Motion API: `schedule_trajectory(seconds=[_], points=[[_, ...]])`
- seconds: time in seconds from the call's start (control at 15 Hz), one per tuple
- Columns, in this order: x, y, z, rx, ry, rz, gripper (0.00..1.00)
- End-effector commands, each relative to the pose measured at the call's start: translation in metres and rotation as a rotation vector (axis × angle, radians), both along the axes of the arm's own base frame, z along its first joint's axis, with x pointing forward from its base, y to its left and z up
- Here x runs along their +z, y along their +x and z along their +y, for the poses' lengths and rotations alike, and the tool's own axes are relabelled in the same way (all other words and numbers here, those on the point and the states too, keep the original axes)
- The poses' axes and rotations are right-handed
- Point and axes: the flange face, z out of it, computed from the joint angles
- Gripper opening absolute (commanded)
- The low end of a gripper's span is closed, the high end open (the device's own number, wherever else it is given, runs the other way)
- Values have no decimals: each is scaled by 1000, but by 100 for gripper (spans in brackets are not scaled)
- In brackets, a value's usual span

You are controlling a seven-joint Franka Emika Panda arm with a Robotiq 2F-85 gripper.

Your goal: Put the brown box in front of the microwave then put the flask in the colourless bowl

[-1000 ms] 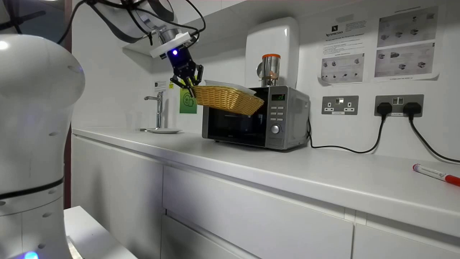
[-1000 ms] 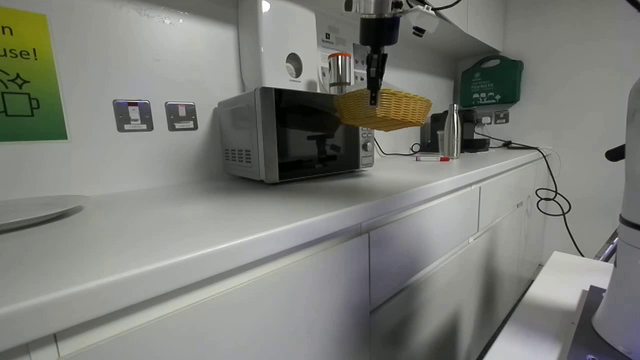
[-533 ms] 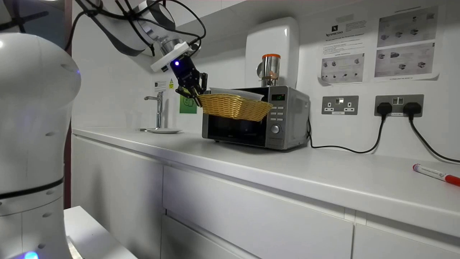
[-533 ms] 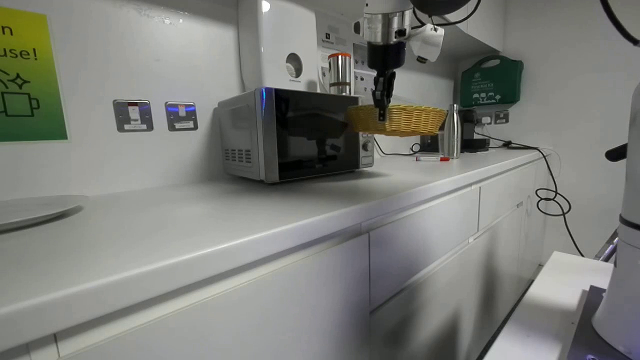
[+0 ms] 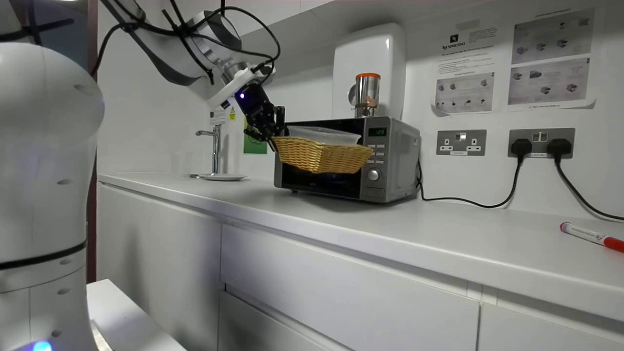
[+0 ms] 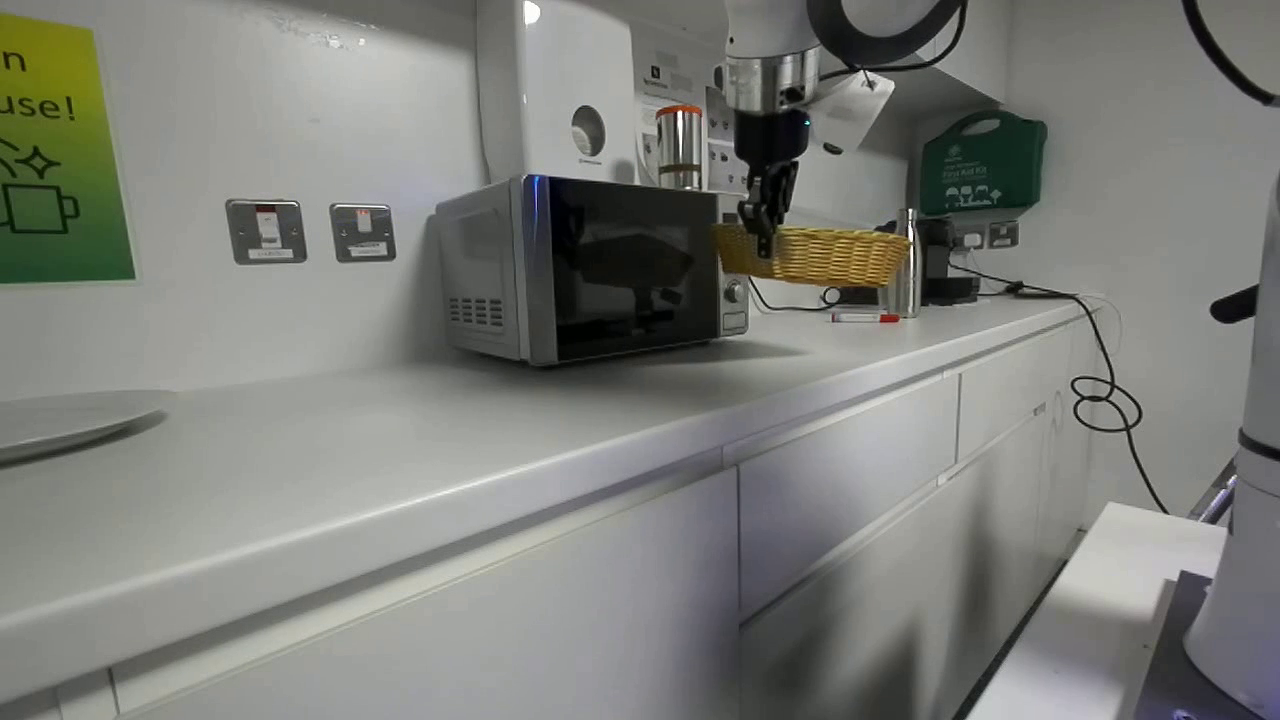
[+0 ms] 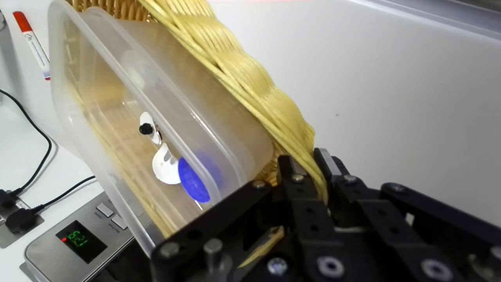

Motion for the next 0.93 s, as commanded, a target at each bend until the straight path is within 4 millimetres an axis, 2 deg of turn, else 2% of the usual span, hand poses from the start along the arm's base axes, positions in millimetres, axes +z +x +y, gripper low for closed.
schedule_trajectory(seconds=[0.0,0.2,0.47,0.6,0.87], points=[[1,27,14,-23,16,-38,3],[-10,48,19,-28,32,-40,3],[-45,71,17,-56,34,11,3],[-61,80,18,-66,23,38,3],[-79,96,25,-56,-4,57,3]])
